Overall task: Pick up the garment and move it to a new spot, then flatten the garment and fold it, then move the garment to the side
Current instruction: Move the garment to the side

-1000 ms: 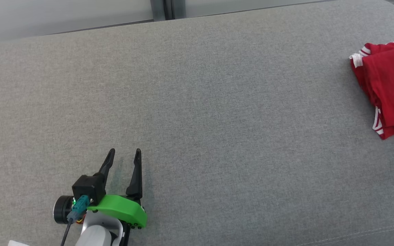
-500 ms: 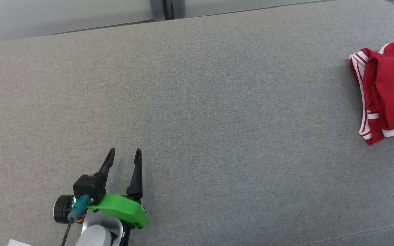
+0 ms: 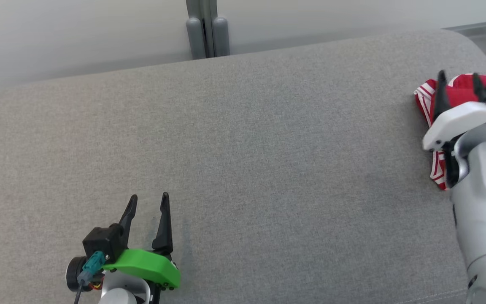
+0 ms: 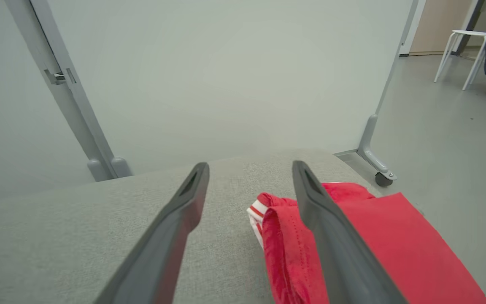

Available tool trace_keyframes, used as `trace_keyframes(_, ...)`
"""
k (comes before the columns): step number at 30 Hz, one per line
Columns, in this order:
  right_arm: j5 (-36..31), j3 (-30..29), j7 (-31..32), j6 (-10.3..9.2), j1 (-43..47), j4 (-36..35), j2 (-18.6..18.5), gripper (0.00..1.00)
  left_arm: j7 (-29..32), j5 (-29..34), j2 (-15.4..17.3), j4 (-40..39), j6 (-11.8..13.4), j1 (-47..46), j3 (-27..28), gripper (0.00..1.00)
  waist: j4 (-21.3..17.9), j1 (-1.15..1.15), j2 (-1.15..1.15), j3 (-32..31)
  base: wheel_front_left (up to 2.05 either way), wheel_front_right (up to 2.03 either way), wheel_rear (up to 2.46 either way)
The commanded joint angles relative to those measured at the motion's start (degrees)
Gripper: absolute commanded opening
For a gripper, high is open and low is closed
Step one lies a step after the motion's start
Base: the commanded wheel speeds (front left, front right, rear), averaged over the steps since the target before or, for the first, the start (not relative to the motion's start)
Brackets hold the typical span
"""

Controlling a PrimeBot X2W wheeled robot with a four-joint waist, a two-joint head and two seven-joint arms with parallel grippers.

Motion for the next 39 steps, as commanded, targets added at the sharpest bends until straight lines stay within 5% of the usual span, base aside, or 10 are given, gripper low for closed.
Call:
trace_keyframes(1, 2.3, 2.2, -0.2, -0.08, 2.6, -2.2, 0.8, 1.0, -0.4, -0.2, -0.2, 0.0, 0.4, 1.2, 0.7, 1.0, 0.9, 0.0, 0.0, -3.1, 0.0, 0.0, 0.0)
trace_keyframes(7, 11.8, 11.6, -0.2, -0.08, 16.0, -15.0, 3.0, 1.0, -0.4, 0.4, -1.1, -1.4, 0.2, 4.5, 3.0, 1.0, 3.4, 0.0, 0.0, -7.7, 0.0, 0.0, 0.0)
trace_keyframes(19, 18.1, 15.9, -0.2, -0.08, 37.9, -35.9, 6.4, 1.0, -0.4, 2.4, -2.0, -3.2, -0.5, 10.8, 6.8, 1.0, 7.5, 0.0, 0.0, -11.4, 0.0, 0.0, 0.0)
trace_keyframes(26, 23.1, 19.7, -0.2, -0.08, 45.7, -41.0, 6.7, 1.0, -0.4, 3.3, -2.3, -2.6, -0.6, 12.5, 6.8, 1.0, 8.5, 0.0, 0.0, -12.5, 0.0, 0.0, 0.0)
trace_keyframes(39, 21.0, 22.9, -0.2, -0.08, 49.9, -43.4, 6.7, 1.0, -0.4, 4.7, -2.6, -2.2, 0.2, 12.1, 5.9, 1.0, 8.2, 0.0, 0.0, -12.6, 0.0, 0.0, 0.0)
